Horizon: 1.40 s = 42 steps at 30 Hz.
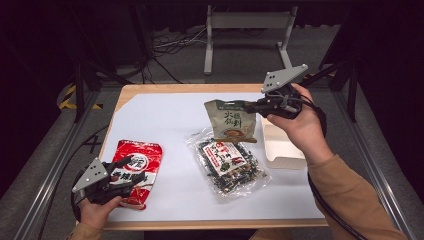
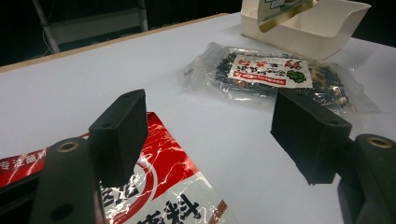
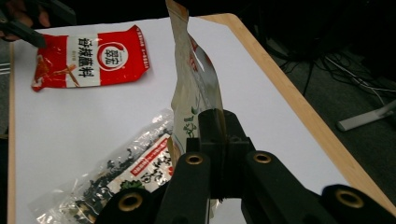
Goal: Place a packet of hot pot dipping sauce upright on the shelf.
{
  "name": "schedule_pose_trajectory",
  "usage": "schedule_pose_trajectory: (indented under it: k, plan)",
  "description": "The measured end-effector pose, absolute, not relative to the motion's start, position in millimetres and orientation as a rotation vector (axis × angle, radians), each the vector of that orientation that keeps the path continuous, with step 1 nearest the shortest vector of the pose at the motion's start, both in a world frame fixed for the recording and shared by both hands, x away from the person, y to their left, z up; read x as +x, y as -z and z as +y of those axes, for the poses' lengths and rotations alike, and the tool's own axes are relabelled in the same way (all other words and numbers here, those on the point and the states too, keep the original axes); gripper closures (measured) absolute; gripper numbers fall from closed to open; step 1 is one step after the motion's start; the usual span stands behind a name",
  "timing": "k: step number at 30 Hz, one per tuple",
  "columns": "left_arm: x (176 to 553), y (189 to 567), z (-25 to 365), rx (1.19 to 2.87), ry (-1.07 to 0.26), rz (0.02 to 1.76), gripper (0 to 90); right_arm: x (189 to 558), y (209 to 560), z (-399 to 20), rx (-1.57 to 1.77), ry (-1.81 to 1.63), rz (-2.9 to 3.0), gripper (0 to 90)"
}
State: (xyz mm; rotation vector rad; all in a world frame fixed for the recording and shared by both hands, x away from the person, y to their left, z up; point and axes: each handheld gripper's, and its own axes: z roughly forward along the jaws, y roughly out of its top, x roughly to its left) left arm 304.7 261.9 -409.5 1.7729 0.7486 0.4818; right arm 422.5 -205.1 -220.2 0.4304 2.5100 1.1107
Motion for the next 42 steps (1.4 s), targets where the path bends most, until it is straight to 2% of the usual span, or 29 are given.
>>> schedule_pose_trajectory:
  k: [42]
  plan:
    - [299,411,267,1.757,-0.483,0.794,27.7,470,211,-321,0.566,-1.077,2.283,89.3]
